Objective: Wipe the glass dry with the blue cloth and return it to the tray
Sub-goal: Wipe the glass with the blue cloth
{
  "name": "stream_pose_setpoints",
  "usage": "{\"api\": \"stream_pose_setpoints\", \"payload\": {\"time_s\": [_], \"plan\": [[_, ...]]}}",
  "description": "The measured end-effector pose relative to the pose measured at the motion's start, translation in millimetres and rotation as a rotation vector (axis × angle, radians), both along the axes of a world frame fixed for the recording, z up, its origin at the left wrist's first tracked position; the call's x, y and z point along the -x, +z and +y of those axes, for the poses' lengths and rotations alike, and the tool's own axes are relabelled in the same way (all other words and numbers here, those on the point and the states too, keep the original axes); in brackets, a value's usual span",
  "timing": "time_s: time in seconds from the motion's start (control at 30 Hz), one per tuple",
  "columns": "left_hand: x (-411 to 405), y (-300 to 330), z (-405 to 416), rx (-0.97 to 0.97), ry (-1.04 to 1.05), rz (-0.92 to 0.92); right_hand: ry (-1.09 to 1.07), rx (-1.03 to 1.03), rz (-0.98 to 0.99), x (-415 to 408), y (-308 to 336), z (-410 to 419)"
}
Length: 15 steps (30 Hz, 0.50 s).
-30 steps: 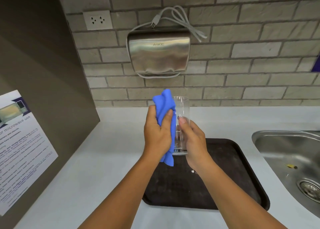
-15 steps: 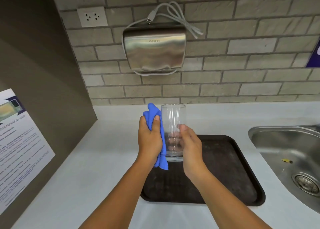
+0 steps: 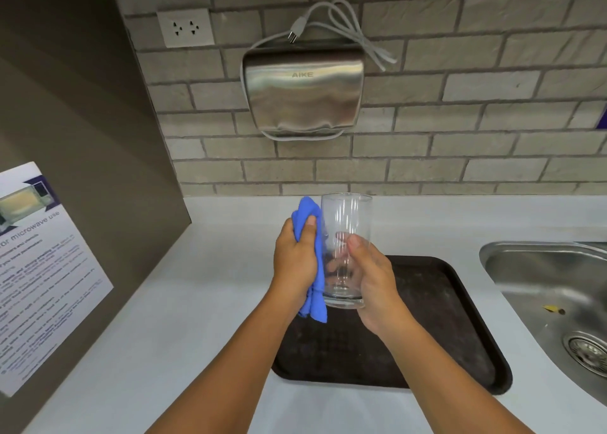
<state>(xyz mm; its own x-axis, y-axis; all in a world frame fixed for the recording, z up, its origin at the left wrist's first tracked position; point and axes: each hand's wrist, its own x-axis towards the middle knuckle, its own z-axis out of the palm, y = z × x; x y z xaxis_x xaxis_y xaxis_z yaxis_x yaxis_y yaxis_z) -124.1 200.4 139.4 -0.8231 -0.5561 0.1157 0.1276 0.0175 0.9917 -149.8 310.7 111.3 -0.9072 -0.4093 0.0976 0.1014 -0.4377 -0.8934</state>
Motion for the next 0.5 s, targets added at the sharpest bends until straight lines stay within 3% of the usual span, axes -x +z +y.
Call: {"api": "stream_pose_setpoints", "payload": {"time_s": [0.13, 0.4, 0.5], "plan": [[-1, -5, 1, -0.174, -0.066, -0.014, 0.052, 0.068, -0.041, -1, 5, 3], [-1, -9, 0, 0.015, 0.112, 0.053, -0.172, -0.251, 0.043, -3, 6, -5], [-3, -10, 0, 0.039, 0.142, 0.075, -0.197, -0.281, 0.093, -6, 7, -10]]}}
